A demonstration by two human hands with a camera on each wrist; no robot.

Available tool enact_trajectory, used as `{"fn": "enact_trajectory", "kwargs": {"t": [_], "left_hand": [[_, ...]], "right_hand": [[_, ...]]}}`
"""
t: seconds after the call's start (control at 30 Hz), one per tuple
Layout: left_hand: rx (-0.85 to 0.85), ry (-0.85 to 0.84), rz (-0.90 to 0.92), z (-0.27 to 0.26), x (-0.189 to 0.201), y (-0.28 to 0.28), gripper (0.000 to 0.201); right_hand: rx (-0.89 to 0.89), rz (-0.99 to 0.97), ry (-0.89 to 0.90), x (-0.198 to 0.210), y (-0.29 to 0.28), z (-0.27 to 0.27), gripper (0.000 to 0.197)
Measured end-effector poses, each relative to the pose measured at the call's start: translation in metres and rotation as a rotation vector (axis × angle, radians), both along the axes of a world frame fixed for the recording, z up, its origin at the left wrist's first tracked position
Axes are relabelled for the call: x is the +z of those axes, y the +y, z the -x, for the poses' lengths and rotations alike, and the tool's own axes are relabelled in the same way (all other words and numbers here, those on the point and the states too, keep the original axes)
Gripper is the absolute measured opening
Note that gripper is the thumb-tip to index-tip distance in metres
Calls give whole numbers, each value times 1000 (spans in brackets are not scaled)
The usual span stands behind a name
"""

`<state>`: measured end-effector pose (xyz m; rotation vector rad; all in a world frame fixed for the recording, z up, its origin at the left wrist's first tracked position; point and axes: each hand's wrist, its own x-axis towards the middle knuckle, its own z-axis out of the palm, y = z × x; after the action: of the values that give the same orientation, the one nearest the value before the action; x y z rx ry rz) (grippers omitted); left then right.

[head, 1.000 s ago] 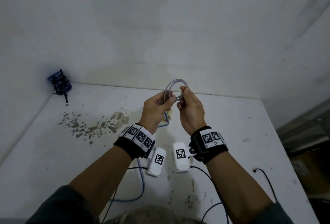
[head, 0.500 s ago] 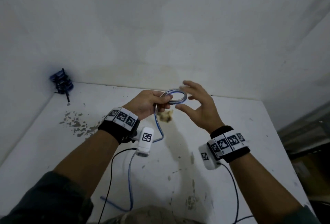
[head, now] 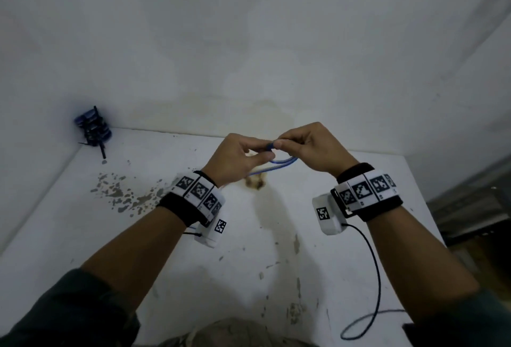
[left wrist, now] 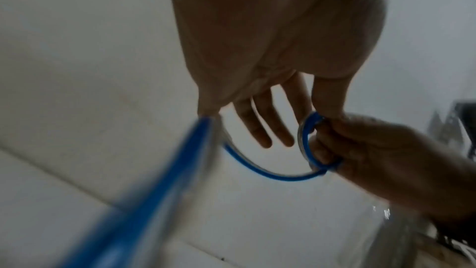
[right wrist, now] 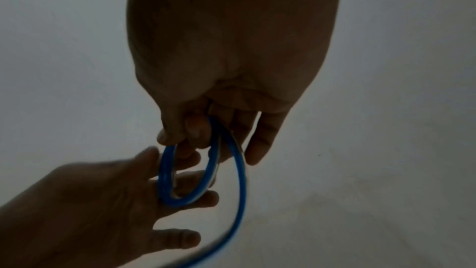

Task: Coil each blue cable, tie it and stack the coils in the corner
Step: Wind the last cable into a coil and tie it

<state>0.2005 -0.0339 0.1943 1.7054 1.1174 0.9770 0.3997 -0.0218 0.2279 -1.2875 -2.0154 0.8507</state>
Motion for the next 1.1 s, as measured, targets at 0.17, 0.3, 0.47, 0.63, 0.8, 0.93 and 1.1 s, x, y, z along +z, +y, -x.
{"fn": "enact_trajectory", "kwargs": {"t": [0.17, 0.3, 0.47, 0.63, 0.8, 0.93, 1.1], "left_hand": [[106, -144, 39, 1, 5, 4, 21], [49, -14, 43, 7, 8, 3, 17], [31, 70, 55, 6, 8, -2, 13], [32, 81, 38, 9, 12, -2, 12], [81, -9, 54, 7, 5, -1, 14], [63, -81, 44, -1, 10, 1, 14], [18, -172, -15, -2, 19, 5, 22]], "right_hand": [[-24, -77, 16, 4, 3, 7, 16], [-62, -79, -57, 2, 3, -1, 15], [-54, -11, -15, 10, 1, -13, 10], [-119, -10, 113, 12, 4, -31, 7], [-83, 36, -11, 2, 4, -30, 14], [11, -47, -94, -7, -3, -7, 32], [-127, -121, 339, -22, -26, 26, 31]]}}
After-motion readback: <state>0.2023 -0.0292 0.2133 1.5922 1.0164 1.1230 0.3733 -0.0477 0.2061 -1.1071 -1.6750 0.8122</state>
